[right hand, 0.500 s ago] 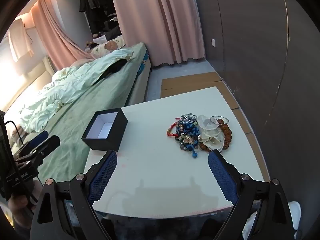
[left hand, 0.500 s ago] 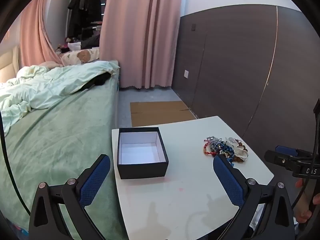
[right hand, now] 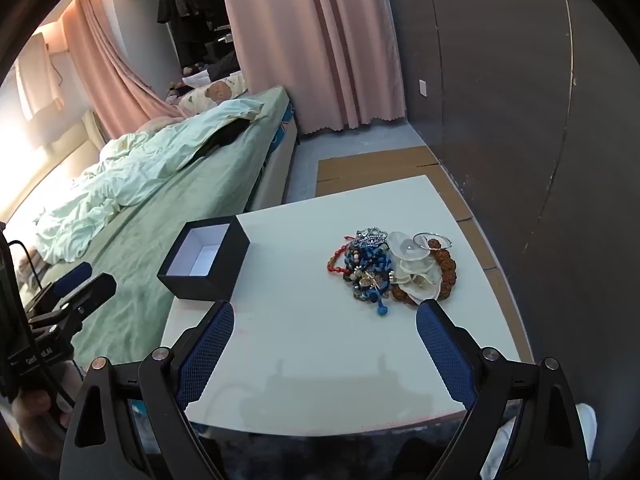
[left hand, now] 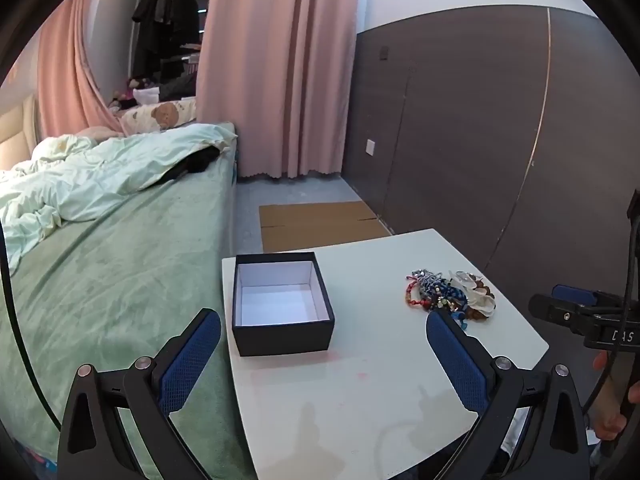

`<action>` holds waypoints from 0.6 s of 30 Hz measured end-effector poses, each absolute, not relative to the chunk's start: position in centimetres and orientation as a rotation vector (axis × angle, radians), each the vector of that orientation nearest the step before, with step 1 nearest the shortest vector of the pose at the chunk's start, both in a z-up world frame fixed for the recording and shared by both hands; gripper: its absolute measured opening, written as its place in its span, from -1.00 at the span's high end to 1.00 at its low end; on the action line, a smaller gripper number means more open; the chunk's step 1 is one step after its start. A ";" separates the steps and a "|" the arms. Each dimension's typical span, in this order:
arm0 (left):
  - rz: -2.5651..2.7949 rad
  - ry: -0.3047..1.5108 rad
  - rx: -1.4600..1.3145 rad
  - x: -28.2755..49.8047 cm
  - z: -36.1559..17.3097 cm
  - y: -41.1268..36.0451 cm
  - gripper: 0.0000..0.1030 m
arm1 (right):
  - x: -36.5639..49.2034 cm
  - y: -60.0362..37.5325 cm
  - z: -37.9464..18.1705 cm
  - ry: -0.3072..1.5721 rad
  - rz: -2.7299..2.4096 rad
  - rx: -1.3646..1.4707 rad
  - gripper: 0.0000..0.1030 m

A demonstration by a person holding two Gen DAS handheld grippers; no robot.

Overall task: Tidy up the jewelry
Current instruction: 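Move both tools toward the jewelry pile beside the black box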

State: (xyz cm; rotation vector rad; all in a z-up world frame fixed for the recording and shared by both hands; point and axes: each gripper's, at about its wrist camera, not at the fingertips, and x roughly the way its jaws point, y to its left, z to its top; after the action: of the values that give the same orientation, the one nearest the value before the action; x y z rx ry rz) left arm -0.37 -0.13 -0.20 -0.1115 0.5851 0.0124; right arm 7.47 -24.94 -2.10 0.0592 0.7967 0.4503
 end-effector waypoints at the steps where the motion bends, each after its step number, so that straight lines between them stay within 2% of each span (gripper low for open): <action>1: 0.011 0.584 -0.111 -0.4 -0.2 -0.2 -0.99 | 7.6 -25.0 -2.0 0.796 0.450 0.058 -0.81; 18: -0.045 0.598 -0.107 -0.5 -0.7 -1.3 -0.99 | 7.4 -25.1 -2.0 0.790 0.446 0.050 -0.81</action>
State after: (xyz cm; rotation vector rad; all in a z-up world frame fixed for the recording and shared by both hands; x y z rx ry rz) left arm -0.50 -1.25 -0.67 -0.1073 0.5981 -0.0452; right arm 7.37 -25.12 -2.01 0.0496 0.7896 0.4461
